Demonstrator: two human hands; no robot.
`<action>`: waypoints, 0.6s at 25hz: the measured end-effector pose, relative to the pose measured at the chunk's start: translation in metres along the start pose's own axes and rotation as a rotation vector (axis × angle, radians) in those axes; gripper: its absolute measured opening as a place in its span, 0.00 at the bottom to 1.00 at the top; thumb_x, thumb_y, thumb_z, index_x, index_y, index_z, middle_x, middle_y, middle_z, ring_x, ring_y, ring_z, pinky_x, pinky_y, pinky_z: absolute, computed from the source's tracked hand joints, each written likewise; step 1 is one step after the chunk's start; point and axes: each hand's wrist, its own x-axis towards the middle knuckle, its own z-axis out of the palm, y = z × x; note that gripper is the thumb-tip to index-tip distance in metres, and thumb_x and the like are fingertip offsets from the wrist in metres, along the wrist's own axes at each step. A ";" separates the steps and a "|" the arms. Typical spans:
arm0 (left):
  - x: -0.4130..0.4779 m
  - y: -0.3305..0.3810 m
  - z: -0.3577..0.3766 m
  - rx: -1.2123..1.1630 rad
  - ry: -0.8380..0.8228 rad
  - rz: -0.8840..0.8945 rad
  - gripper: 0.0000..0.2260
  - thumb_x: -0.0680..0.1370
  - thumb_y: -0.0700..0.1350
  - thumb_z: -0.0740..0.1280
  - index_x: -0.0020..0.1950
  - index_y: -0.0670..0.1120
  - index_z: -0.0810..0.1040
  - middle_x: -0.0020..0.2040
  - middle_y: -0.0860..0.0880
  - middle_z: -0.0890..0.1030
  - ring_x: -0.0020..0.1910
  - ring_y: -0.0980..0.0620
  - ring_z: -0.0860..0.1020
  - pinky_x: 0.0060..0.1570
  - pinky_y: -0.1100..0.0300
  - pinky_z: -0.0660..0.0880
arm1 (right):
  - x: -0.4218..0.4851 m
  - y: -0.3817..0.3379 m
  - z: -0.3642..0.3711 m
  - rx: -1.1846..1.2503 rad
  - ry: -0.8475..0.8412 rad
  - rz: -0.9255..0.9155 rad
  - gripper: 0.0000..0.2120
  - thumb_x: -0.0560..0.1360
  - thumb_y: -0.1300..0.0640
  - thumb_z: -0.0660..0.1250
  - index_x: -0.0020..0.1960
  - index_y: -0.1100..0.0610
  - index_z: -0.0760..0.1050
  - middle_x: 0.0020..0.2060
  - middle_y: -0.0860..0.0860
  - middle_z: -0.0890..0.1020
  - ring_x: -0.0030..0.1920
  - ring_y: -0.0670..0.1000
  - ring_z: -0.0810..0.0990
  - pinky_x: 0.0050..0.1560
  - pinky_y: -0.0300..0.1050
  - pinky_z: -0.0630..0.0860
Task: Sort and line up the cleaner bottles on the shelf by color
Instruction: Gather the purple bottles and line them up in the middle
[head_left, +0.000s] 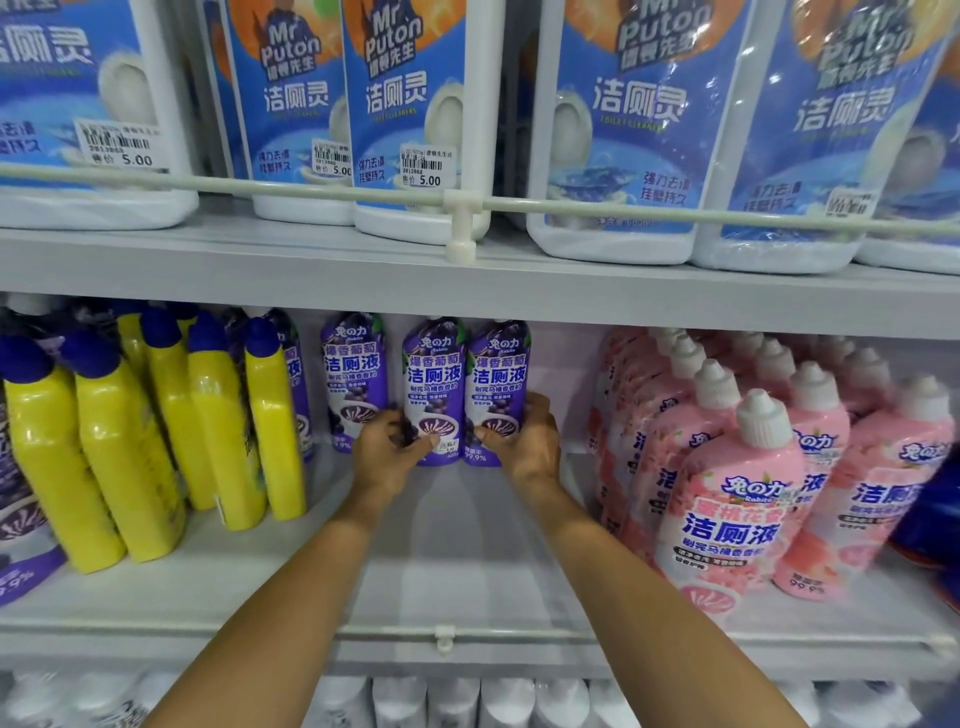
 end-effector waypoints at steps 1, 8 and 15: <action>-0.001 0.000 0.002 0.011 0.011 -0.010 0.15 0.70 0.40 0.82 0.51 0.41 0.81 0.45 0.46 0.86 0.44 0.48 0.86 0.48 0.50 0.84 | 0.000 0.002 0.000 -0.009 -0.011 0.006 0.38 0.64 0.51 0.84 0.68 0.55 0.69 0.60 0.55 0.81 0.57 0.56 0.84 0.50 0.43 0.79; 0.000 0.002 0.001 0.113 0.045 0.010 0.19 0.68 0.42 0.83 0.54 0.41 0.80 0.50 0.44 0.87 0.47 0.45 0.86 0.51 0.48 0.84 | 0.003 0.009 0.002 -0.010 -0.017 0.008 0.38 0.64 0.51 0.85 0.68 0.55 0.70 0.59 0.54 0.83 0.56 0.56 0.84 0.50 0.44 0.79; 0.003 0.006 -0.006 0.103 0.007 0.001 0.20 0.70 0.39 0.82 0.58 0.38 0.80 0.53 0.41 0.86 0.47 0.46 0.85 0.52 0.50 0.83 | 0.000 0.008 0.008 -0.005 -0.011 0.018 0.38 0.64 0.48 0.84 0.68 0.53 0.70 0.59 0.53 0.83 0.55 0.55 0.84 0.50 0.44 0.79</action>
